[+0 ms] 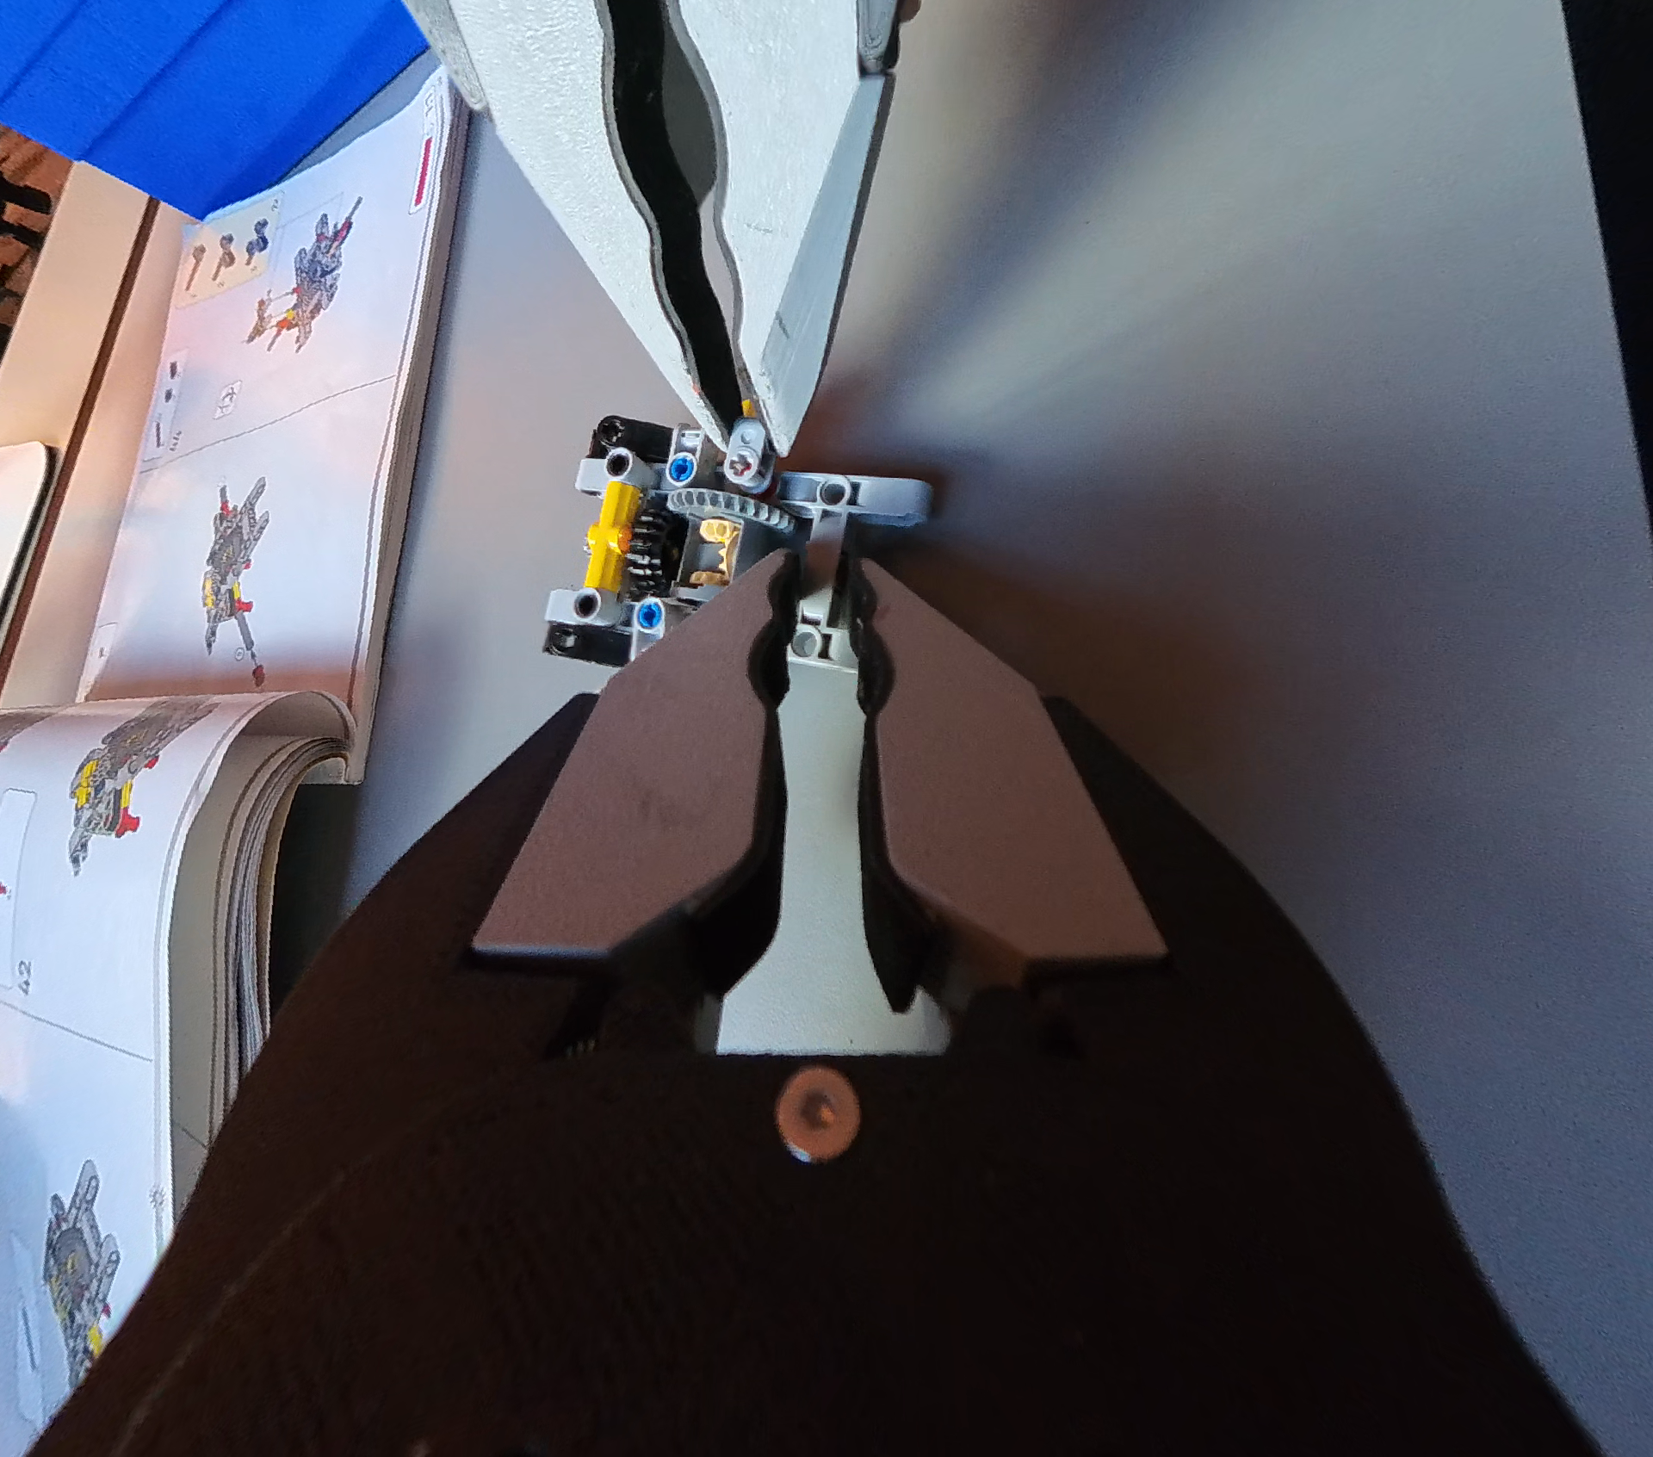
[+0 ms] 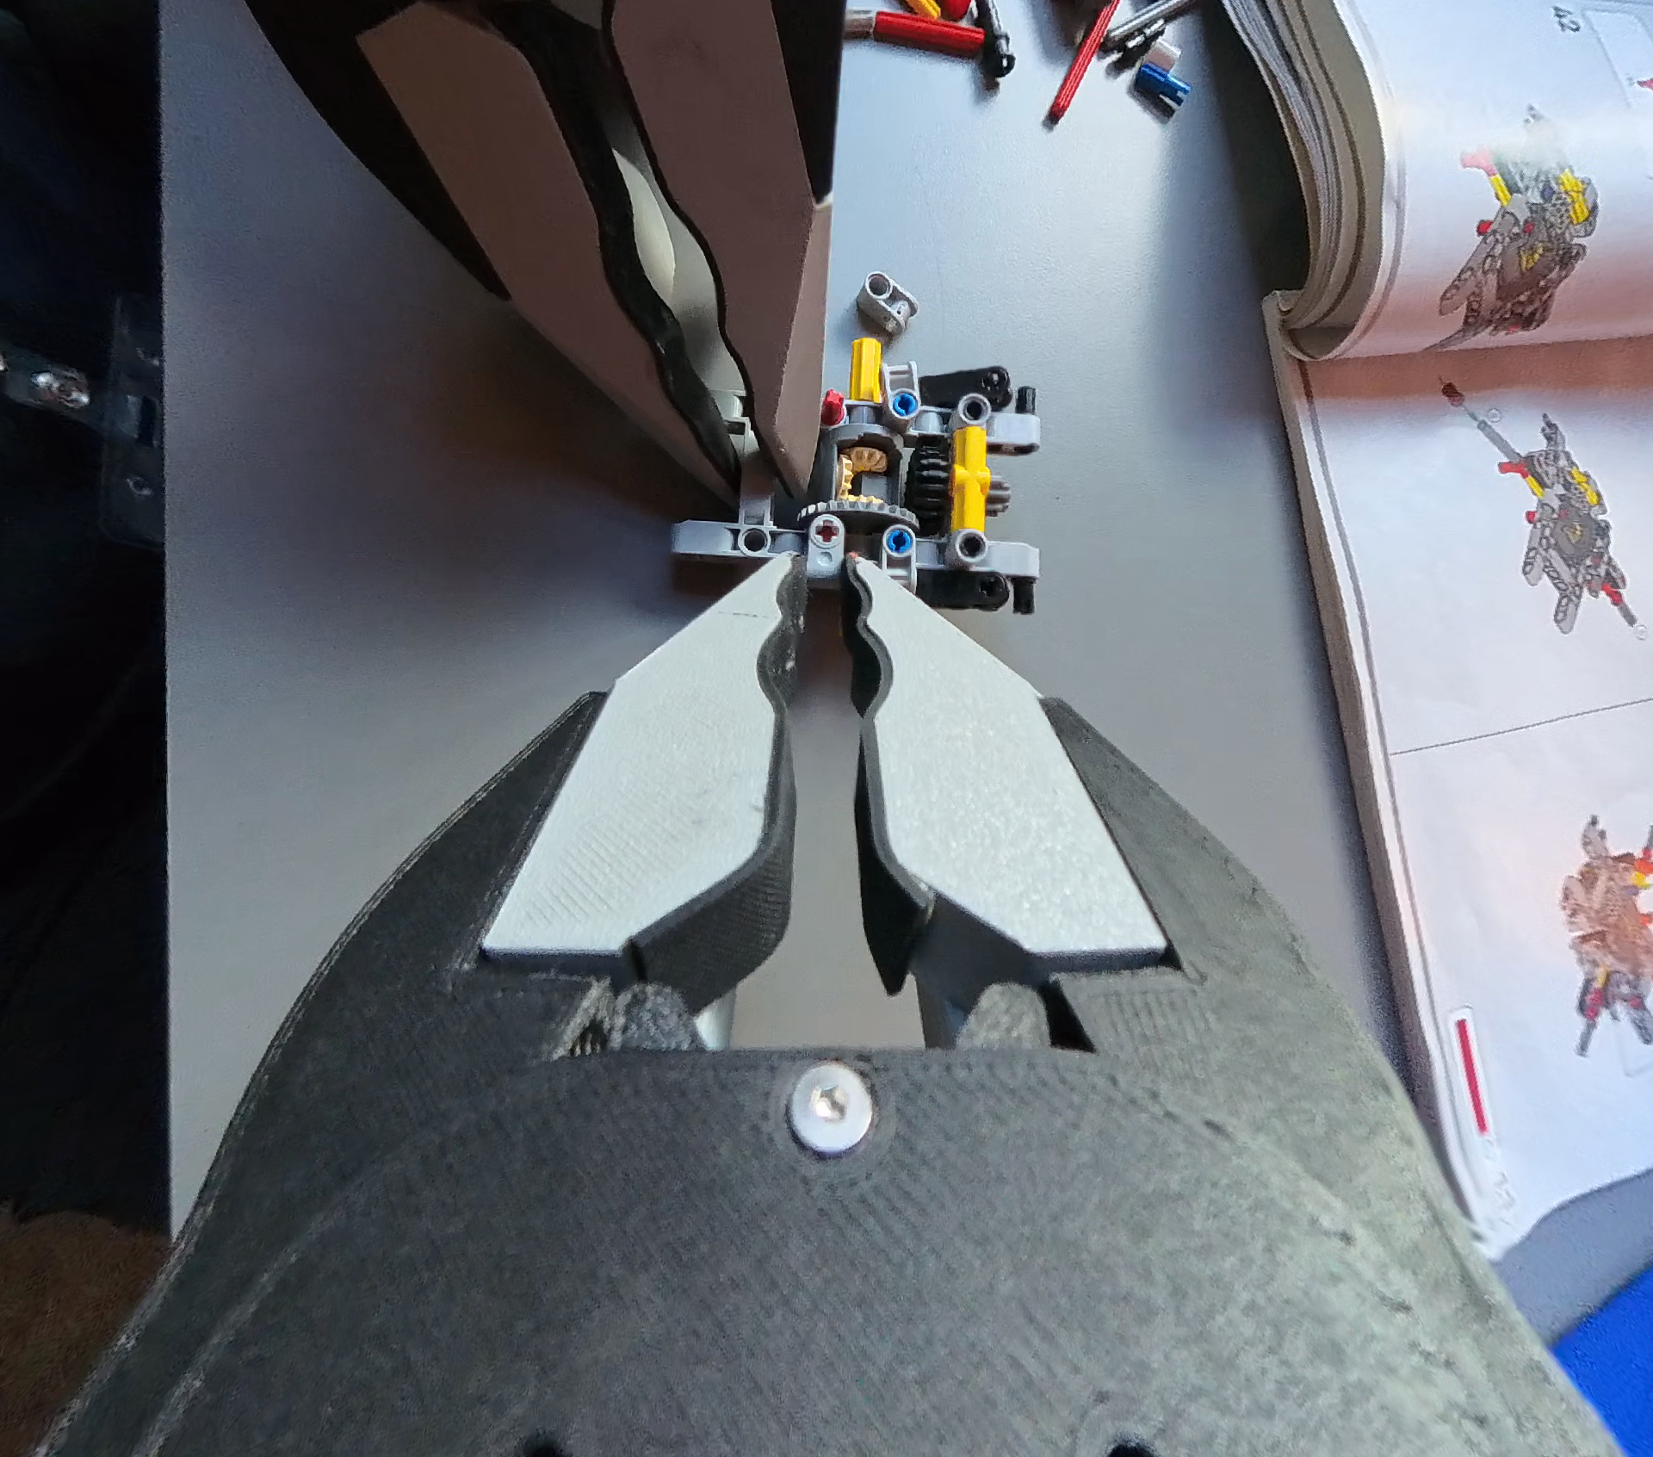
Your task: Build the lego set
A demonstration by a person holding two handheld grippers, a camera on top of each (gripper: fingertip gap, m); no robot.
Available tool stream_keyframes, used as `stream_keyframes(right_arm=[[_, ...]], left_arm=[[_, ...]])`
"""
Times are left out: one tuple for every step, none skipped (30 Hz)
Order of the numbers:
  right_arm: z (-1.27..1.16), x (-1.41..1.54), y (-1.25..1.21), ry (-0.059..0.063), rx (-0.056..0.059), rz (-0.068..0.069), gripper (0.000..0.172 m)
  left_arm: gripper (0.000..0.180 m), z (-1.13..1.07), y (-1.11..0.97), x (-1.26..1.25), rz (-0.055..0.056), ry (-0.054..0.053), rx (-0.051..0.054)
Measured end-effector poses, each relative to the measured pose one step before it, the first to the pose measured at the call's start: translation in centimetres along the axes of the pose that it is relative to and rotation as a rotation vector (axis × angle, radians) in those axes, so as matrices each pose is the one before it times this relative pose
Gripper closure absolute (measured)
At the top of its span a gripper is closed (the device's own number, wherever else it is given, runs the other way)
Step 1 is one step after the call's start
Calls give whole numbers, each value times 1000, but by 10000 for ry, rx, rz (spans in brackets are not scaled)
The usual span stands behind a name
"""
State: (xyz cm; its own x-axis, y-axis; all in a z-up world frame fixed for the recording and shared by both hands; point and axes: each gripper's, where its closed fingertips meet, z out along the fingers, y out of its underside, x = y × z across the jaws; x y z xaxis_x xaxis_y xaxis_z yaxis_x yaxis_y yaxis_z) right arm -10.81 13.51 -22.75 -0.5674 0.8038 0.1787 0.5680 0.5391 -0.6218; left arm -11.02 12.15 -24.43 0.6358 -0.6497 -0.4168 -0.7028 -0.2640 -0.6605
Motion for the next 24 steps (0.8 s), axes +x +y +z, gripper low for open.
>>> stream_keyframes(right_arm=[[1, 40, 1, 54, -275, -133, 167], [30, 37, 29, 42, -358, -133, 167], [23, 23, 44, 6, -402, -141, 167], [1, 24, 47, -16, -423, -139, 166], [22, 35, 23, -13, -409, -120, 167], [27, 27, 26, -19, -351, -116, 166], [17, 4, 22, -32, -278, -145, 166], [23, 20, 18, -34, -221, -174, 166], [18, 4, 14, -44, -198, -171, 166], [8, -3, 31, -71, -221, -168, 166], [4, -3, 29, -97, -250, -154, 166], [9, -1, 28, -137, -273, -101, 166], [20, -1, 31, -187, -270, -44, 166], [34, 23, 19, -226, -228, 1, 167], [34, 14, 15, -240, -179, 33, 167], [23, 12, -3, -217, -142, 27, 167], [27, 23, -1, -168, -92, 19, 167], [33, 33, -15, -135, -40, 23, 167], [47, 12, 9, -115, -8, 49, 167], [35, 6, 8, -87, 23, 67, 167], [33, 0, 16, -57, 17, 34, 167], [13, -23, 22, -13, -27, -26, 167], [15, 1, 13, 24, -87, -48, 167], [-4, 18, -8, 38, -114, -23, 167]], left_arm=[[173, 14, 0, 0, -22, 20, -2], [173, 8, 0, 0, -20, 16, -1], [173, -1, 8, -2, -14, 17, 1], [173, 11, -5, 3, -17, 20, 3], [173, 12, 3, -10, -23, 16, 0], [173, -2, 1, -3, -23, 20, -1], [173, 5, 6, 5, -23, 22, 0], [173, 6, -3, -13, -21, 18, 0], [173, -1, 13, 3, -12, 10, -2], [173, 4, -4, 4, -7, 20, 4], [173, 9, -2, 4, -7, 30, 6], [173, 3, 1, -2, -19, 37, 6], [173, 2, -5, 4, -35, 40, 4], [173, 4, 8, -5, -35, 31, -1], [173, 8, 9, -6, -27, 17, -5], [173, 2, 10, -6, -22, 15, -4], [173, -8, 19, -17, -20, 4, -8], [174, -7, 16, -34, -15, -10, -11], [174, 2, 16, -26, 5, -18, -7], [173, -7, 19, -17, 27, -14, 7], [174, 2, -7, -9, 35, -6, 9], [174, 1, -8, 11, 50, -1, 14], [174, 1, -2, 6, 15, 21, 11], [174, 4, 8, 1, -34, 41, 4]])
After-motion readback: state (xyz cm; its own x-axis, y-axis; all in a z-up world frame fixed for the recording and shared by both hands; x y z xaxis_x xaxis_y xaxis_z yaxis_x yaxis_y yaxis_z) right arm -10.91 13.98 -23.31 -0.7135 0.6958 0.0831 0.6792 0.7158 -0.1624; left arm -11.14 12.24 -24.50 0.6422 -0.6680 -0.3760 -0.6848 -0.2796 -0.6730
